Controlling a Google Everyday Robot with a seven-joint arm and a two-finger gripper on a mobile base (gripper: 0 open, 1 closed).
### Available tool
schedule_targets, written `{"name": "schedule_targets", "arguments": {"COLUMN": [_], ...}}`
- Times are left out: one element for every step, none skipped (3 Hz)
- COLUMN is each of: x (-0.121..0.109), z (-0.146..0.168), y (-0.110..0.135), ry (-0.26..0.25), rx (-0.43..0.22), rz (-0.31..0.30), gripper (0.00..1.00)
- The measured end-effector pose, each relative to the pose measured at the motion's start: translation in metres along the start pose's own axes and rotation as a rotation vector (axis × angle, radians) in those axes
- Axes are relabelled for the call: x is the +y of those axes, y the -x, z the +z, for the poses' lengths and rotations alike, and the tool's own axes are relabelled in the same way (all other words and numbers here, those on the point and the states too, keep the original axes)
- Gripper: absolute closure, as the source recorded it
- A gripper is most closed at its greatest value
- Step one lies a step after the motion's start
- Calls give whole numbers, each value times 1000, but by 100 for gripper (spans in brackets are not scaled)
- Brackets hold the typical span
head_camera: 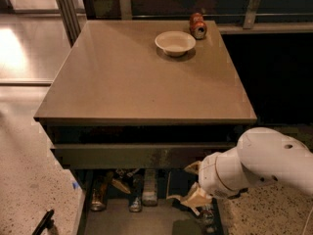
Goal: Place sponge into middle drawer
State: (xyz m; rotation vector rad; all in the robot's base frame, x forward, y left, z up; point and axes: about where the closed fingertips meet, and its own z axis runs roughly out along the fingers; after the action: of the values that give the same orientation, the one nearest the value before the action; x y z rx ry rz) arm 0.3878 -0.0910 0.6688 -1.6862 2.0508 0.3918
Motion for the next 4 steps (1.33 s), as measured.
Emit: {"name": "schedule_targets", "arguments": {"x": [19,19,21,41], "z": [12,12,21,64], "y": [-10,-10,-14,-31], "ry": [-23,-23,0,89], "rx": [50,50,47,50], "rz": [-30,-30,-25,-12], "gripper": [100,100,100,100]}}
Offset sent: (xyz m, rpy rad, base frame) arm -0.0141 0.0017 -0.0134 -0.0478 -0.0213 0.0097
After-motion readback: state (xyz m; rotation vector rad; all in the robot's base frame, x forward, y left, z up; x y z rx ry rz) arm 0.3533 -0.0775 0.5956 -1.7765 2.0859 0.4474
